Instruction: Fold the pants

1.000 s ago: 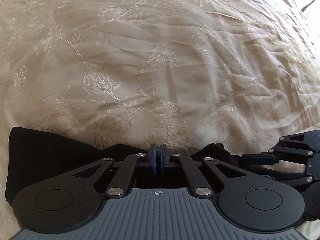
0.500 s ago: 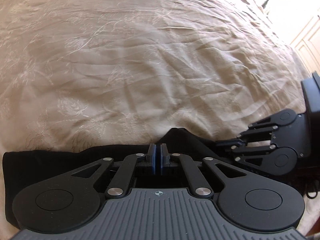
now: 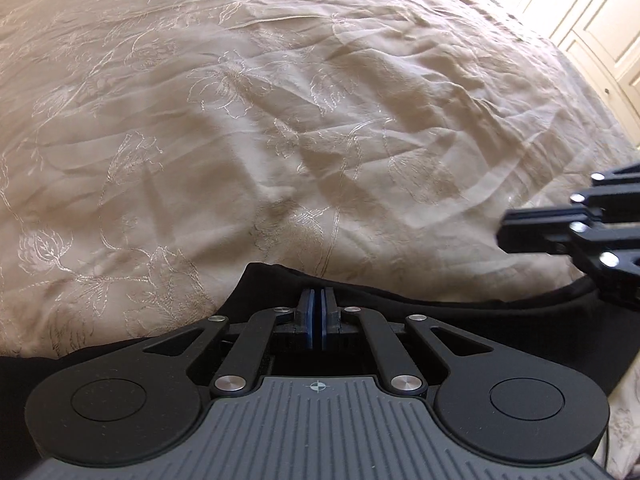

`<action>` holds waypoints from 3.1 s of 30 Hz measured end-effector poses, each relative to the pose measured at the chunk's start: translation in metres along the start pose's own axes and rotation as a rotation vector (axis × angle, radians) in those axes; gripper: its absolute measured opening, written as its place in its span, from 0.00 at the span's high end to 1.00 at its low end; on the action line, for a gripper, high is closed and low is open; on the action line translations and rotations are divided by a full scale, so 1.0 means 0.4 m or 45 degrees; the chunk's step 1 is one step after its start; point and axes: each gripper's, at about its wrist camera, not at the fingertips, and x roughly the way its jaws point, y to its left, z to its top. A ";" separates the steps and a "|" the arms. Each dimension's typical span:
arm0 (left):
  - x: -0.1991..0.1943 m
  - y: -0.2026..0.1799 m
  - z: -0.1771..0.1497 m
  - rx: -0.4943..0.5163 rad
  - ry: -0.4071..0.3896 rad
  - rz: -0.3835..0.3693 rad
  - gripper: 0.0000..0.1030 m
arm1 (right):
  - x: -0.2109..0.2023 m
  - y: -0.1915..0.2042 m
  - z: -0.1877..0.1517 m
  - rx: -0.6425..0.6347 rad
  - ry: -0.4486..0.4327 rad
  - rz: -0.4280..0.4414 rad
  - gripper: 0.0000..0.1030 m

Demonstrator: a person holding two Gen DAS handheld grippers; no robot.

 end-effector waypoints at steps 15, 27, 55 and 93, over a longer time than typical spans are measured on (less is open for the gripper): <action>-0.043 -0.021 -0.017 -0.104 -0.063 0.072 0.96 | 0.038 0.030 -0.141 0.047 0.080 -0.225 0.97; -0.015 -0.110 -0.090 0.072 -0.037 0.125 0.96 | -0.195 -0.074 -0.310 0.293 -0.007 -0.391 0.81; -0.011 -0.050 -0.080 -0.271 -0.050 0.401 0.97 | -0.124 -0.101 -0.273 -0.596 0.146 -0.062 0.98; -0.020 -0.546 -0.226 0.074 0.094 0.171 0.96 | -0.511 -0.598 -0.654 0.594 -0.136 -0.632 0.75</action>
